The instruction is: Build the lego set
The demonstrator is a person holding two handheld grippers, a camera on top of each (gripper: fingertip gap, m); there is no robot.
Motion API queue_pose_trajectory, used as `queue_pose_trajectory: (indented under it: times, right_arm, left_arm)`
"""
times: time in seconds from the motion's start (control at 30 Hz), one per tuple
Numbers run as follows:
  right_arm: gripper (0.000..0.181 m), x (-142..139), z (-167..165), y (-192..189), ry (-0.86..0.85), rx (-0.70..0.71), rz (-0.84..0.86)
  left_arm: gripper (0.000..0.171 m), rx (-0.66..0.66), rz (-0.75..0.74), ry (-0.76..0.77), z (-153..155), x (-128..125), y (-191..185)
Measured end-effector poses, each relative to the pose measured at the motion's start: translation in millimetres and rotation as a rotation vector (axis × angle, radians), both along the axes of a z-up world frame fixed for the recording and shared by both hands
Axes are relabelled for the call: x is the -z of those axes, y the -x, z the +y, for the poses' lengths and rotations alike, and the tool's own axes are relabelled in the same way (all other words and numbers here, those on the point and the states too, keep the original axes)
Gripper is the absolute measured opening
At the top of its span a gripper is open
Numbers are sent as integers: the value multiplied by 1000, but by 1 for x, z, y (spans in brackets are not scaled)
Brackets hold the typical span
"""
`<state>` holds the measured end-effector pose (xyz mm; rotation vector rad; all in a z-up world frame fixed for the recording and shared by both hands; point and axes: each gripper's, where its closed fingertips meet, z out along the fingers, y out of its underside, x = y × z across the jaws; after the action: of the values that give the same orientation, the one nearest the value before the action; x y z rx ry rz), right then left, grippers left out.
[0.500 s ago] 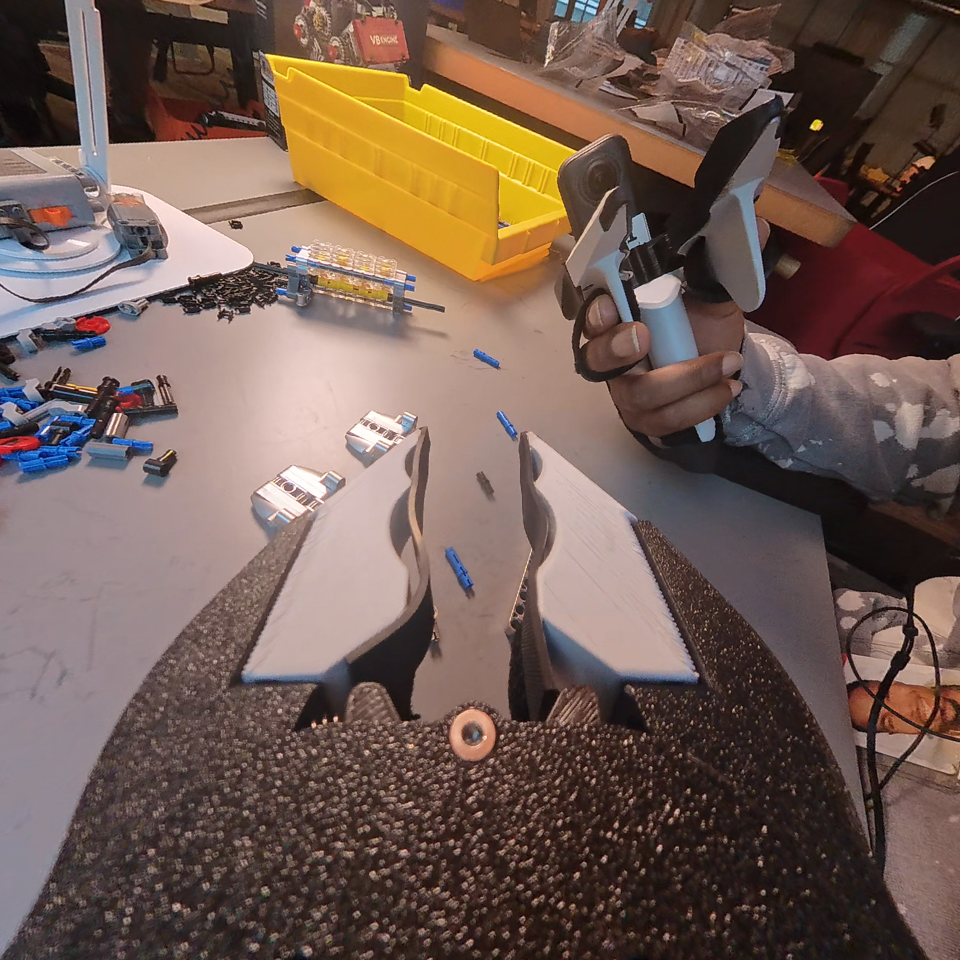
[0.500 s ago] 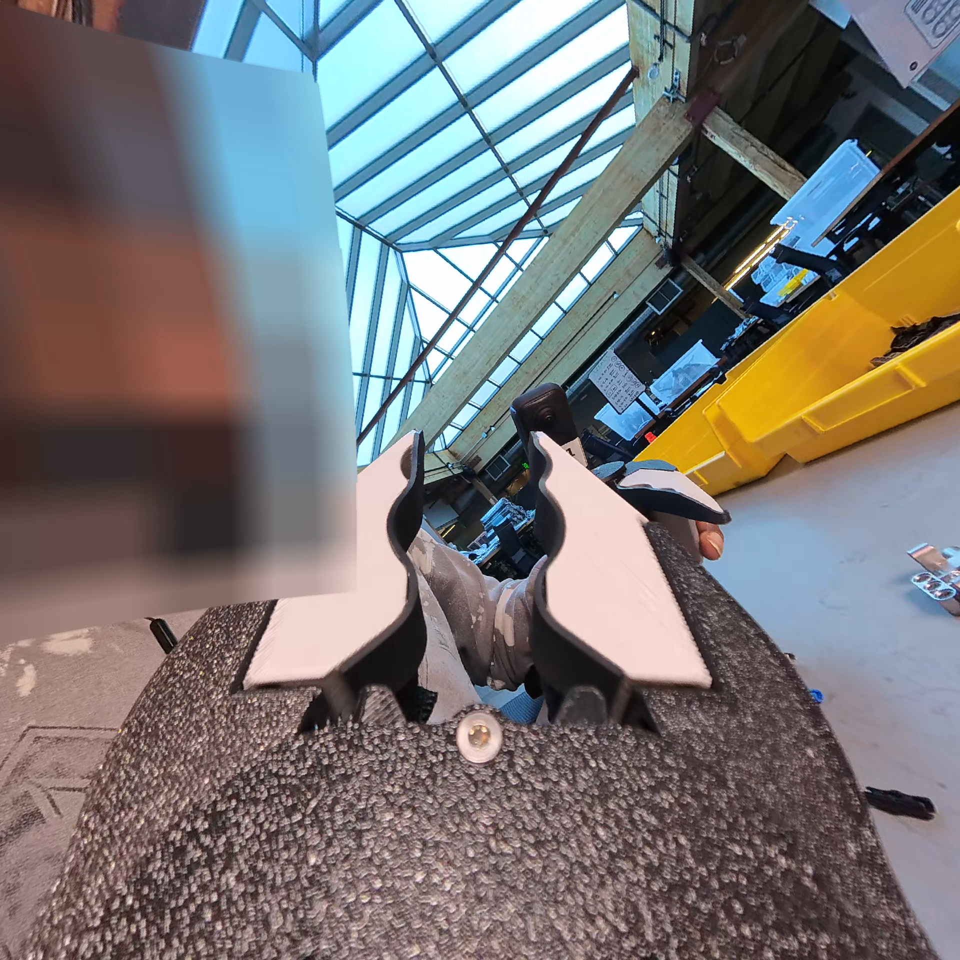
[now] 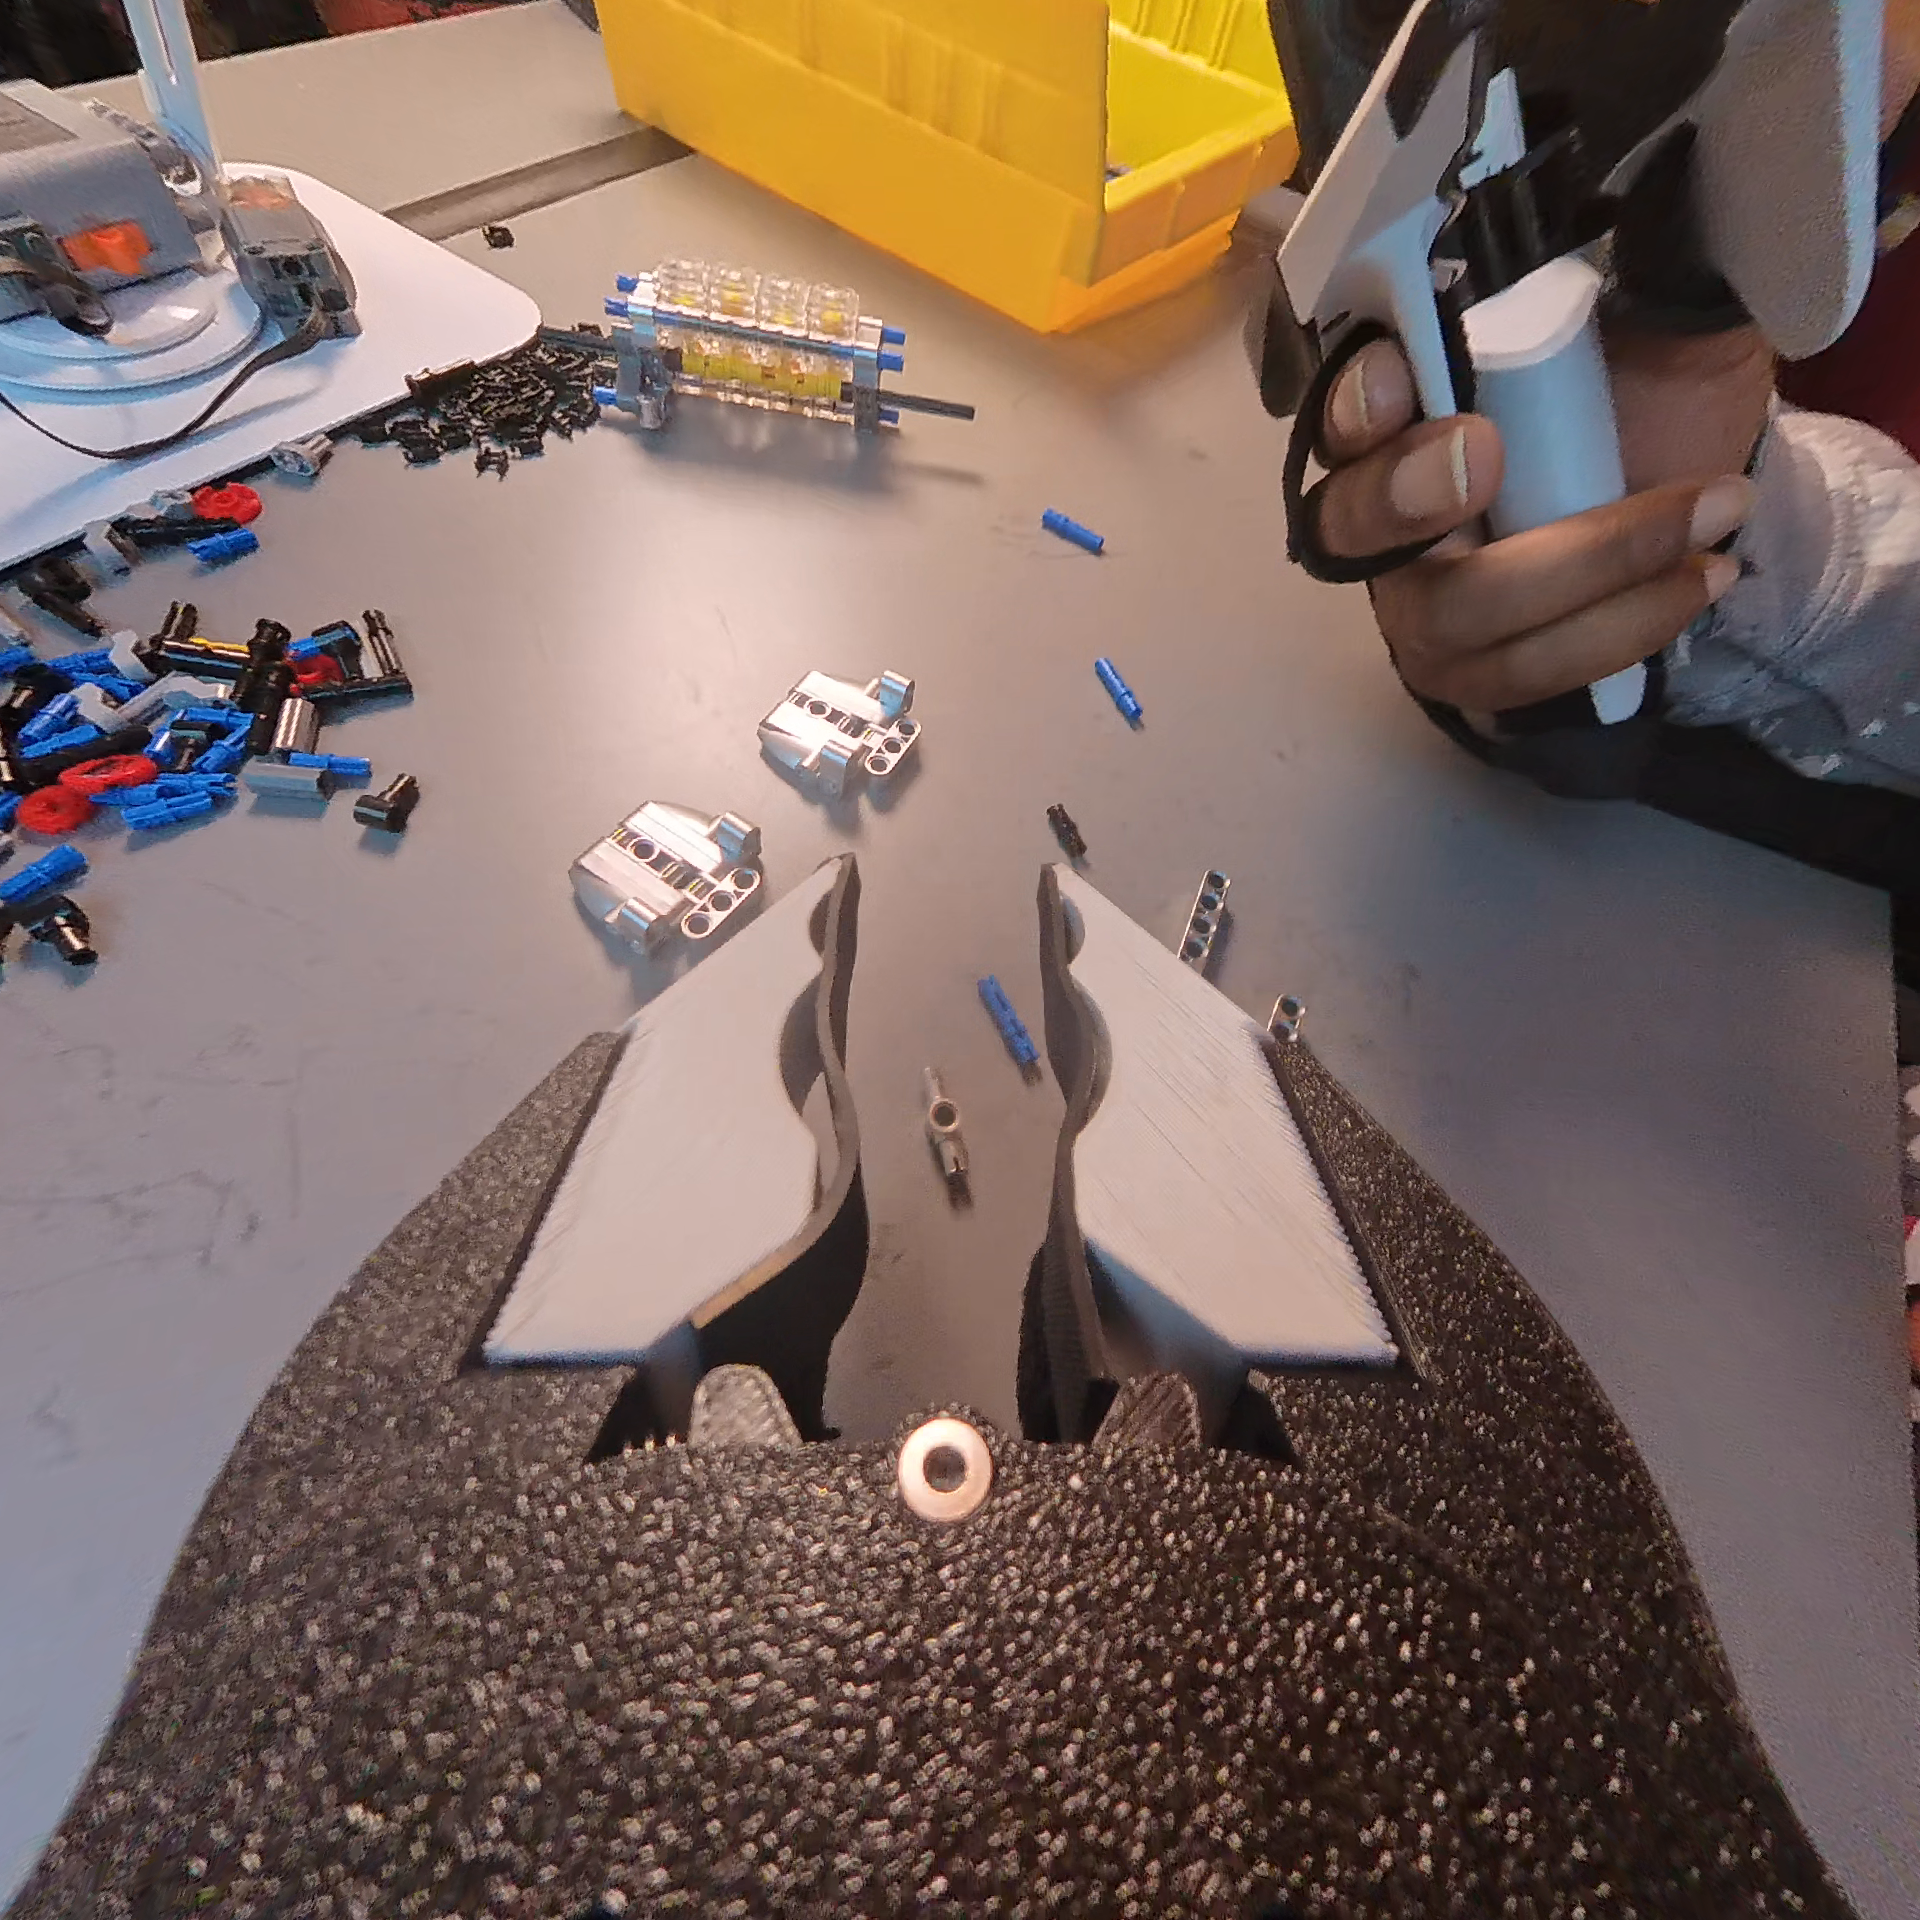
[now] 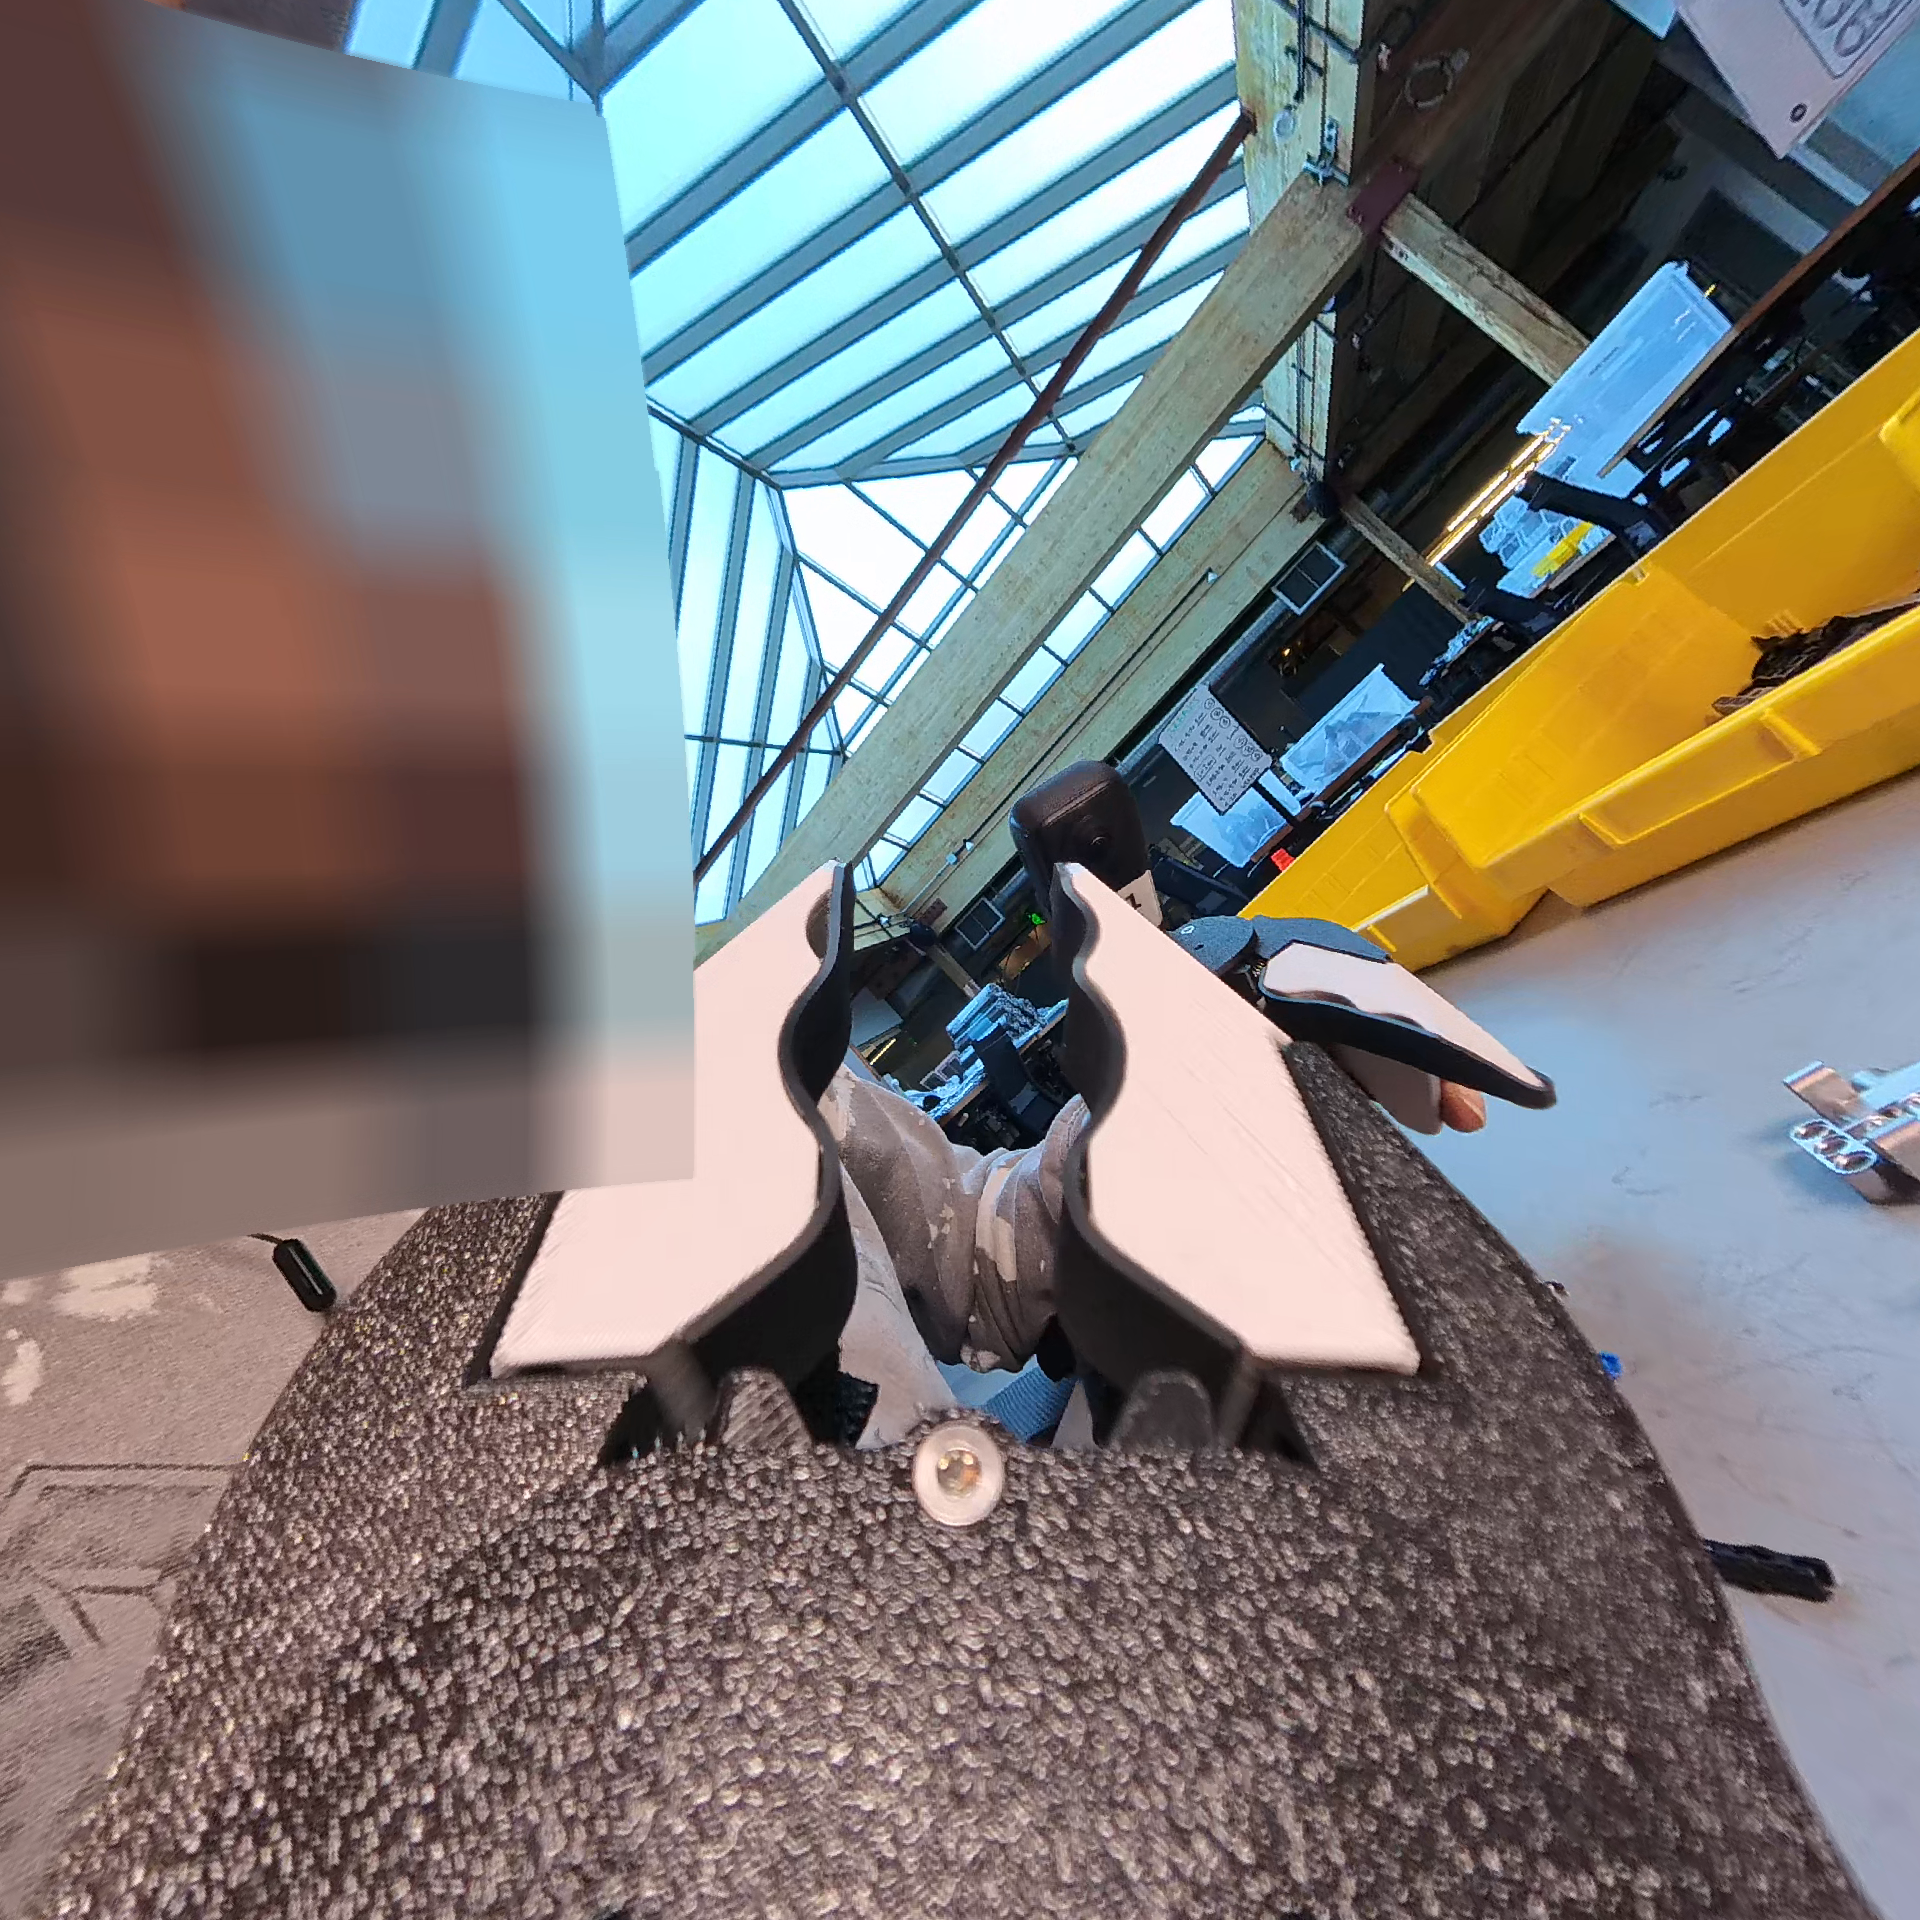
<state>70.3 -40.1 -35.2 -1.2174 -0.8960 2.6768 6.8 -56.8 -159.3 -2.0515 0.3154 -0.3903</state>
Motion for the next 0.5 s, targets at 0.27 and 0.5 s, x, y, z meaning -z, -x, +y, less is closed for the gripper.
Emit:
queue_pose_trajectory:
  times: [0.27,0.5]
  right_arm:
    - [36,4,-4,2,-38,2,-23]
    - [36,8,-9,5,-92,16,-41]
  left_arm:
    - [24,82,99,55,-9,14,-6]
    - [20,120,85,88,-13,19,-10]
